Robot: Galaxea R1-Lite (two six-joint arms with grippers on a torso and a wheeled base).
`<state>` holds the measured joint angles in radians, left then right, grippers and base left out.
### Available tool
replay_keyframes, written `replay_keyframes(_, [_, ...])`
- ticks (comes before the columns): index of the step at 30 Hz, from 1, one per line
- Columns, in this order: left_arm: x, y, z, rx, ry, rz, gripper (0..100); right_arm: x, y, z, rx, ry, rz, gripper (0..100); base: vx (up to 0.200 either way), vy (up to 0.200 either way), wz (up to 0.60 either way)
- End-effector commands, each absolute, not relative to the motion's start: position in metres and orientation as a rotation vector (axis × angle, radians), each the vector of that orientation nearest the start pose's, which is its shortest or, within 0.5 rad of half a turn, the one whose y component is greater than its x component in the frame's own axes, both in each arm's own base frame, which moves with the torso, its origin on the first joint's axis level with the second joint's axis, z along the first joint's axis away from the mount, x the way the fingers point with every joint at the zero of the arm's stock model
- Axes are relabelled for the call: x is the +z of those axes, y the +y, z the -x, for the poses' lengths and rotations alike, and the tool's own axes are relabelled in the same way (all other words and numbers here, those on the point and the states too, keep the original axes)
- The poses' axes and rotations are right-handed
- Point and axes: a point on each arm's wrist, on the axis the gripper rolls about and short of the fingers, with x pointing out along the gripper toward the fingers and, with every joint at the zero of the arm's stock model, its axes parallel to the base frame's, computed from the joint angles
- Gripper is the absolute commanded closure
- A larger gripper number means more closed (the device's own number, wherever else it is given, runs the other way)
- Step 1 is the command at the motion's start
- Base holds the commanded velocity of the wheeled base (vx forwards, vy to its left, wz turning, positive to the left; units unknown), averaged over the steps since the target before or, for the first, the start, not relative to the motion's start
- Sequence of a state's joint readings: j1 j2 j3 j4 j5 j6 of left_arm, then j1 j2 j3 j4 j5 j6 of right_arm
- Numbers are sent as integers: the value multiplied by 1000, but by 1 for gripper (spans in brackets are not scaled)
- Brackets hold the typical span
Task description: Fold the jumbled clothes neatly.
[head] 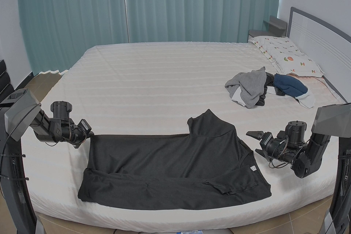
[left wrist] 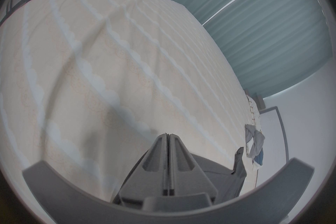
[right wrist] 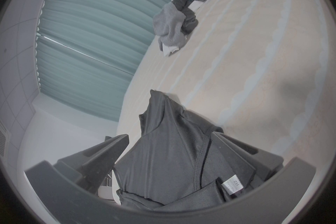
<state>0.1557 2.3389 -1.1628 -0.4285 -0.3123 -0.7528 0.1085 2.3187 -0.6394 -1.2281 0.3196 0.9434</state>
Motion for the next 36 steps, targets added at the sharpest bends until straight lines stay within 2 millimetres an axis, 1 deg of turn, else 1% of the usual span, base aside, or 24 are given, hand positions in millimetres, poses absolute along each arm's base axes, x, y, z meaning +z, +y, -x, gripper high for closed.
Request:
replay_keyframes(1, [33, 62, -411, 142, 721, 920, 100, 6, 54, -378, 202, 618, -911, 0, 0, 0, 0])
replay_keyframes(4, [40, 63, -409, 139, 708, 928, 100, 2, 59, -403, 193, 623, -879, 0, 0, 0, 0])
replay_keyframes(6, [45, 62, -408, 139, 696, 934, 100, 0, 60, -415, 193, 616, -866, 0, 0, 0, 0])
replay_keyframes(8, [48, 63, -408, 138, 684, 940, 100, -8, 61, -422, 181, 656, -830, 0, 0, 0, 0])
replay_keyframes(12, [46, 66, -409, 145, 684, 943, 100, -18, 51, -427, 155, 699, -770, 0, 0, 0, 0])
replay_keyframes(17, [45, 67, -409, 149, 686, 945, 100, -23, 39, -424, 134, 715, -778, 0, 0, 0, 0])
replay_keyframes(21, [45, 67, -409, 149, 688, 945, 100, -26, 36, -422, 133, 728, -785, 0, 0, 0, 0])
replay_keyframes(22, [45, 67, -409, 149, 688, 945, 100, -28, 36, -420, 139, 740, -785, 100, 0, 0, 0])
replay_keyframes(26, [45, 67, -409, 149, 690, 946, 100, -32, 41, -413, 170, 779, -792, 100, 0, 0, 0])
replay_keyframes(28, [45, 66, -409, 148, 691, 945, 100, -37, 45, -409, 183, 808, -779, 100, 0, 0, 0])
replay_keyframes(31, [45, 66, -408, 148, 691, 945, 100, -46, 46, -407, 183, 827, -753, 100, 0, 0, 0])
replay_keyframes(36, [45, 66, -408, 148, 691, 945, 100, -44, 41, -405, 174, 822, -740, 100, 0, 0, 0])
